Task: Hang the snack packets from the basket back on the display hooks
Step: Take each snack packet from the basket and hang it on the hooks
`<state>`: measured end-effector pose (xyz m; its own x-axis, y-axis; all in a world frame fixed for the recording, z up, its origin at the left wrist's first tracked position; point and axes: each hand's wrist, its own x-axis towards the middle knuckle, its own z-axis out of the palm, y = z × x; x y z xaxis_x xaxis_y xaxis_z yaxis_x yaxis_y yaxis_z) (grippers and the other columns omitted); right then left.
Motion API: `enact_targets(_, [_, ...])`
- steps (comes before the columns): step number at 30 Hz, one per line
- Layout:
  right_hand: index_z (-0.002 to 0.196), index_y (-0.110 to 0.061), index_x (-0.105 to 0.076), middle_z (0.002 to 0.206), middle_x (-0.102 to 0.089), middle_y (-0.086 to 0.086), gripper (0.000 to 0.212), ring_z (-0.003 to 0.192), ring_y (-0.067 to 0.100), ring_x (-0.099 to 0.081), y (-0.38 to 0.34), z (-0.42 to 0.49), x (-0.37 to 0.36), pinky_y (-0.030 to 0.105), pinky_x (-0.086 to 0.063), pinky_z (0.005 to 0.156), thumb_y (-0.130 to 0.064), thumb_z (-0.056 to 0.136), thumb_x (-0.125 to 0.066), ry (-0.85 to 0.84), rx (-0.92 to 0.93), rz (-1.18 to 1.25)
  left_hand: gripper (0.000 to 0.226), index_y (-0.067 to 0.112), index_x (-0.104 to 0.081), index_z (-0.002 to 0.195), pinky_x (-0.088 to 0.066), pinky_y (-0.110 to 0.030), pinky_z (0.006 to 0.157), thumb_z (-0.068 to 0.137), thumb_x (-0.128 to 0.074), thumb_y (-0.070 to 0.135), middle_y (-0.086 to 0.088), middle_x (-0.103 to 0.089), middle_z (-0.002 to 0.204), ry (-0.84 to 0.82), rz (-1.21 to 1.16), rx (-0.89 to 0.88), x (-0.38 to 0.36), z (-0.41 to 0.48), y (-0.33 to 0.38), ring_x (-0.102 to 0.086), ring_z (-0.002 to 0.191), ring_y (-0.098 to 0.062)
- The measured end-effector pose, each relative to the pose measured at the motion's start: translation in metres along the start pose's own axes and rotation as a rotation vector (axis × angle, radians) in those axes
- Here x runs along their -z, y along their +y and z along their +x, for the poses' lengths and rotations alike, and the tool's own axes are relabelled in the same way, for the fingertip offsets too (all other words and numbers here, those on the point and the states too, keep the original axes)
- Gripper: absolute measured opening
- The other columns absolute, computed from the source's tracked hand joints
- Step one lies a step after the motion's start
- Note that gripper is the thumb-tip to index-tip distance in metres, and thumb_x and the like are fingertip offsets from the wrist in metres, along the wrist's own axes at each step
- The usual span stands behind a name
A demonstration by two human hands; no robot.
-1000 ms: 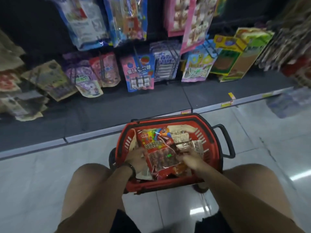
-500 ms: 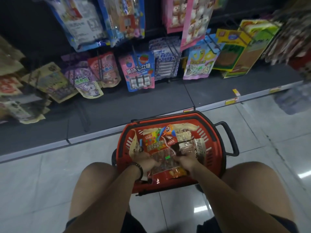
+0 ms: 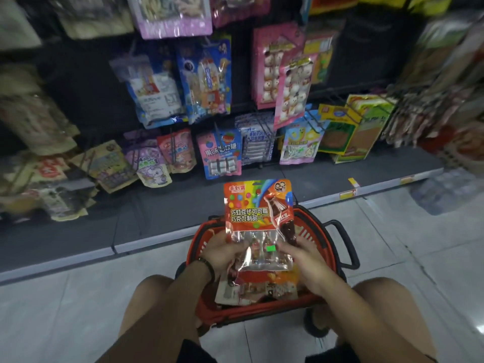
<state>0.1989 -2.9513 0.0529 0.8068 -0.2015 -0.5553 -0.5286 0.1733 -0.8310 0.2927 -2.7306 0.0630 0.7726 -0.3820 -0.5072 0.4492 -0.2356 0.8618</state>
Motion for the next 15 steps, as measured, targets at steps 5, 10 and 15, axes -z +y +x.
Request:
enact_targets(5, [0.118, -0.020, -0.078, 0.110, -0.084, -0.003, 0.023, 0.108, 0.022, -0.078, -0.067, -0.036, 0.010, 0.041, -0.056, 0.090, -0.021, 0.096, -0.080, 0.036, 0.226, -0.037, 0.032, 0.012, -0.071, 0.118, -0.059, -0.019, 0.072, 0.090, -0.078, -0.002, 0.000, -0.082, 0.105, -0.027, -0.023, -0.115, -0.013, -0.029, 0.071, -0.078, 0.091, -0.012])
enact_targets(10, [0.118, -0.021, -0.079, 0.118, -0.082, 0.000, 0.024, 0.114, 0.026, -0.077, -0.145, -0.060, 0.015, 0.052, -0.057, 0.103, -0.018, 0.094, -0.082, 0.040, 0.390, -0.097, 0.036, 0.018, -0.070, 0.122, -0.059, -0.020, 0.081, 0.091, -0.077, 0.000, 0.002, -0.081, 0.115, -0.009, -0.035, -0.266, -0.015, -0.064, 0.150, -0.077, 0.106, -0.012])
enact_targets(15, [0.114, -0.022, -0.081, 0.109, -0.084, -0.006, 0.024, 0.108, 0.021, -0.077, -0.228, -0.104, 0.010, 0.044, -0.058, 0.100, -0.041, 0.103, -0.070, 0.088, 0.534, -0.205, 0.027, 0.023, -0.068, 0.127, -0.052, -0.035, 0.103, 0.101, -0.069, 0.016, 0.008, -0.078, 0.122, 0.005, -0.026, -0.421, -0.008, -0.100, 0.222, -0.071, 0.118, -0.009])
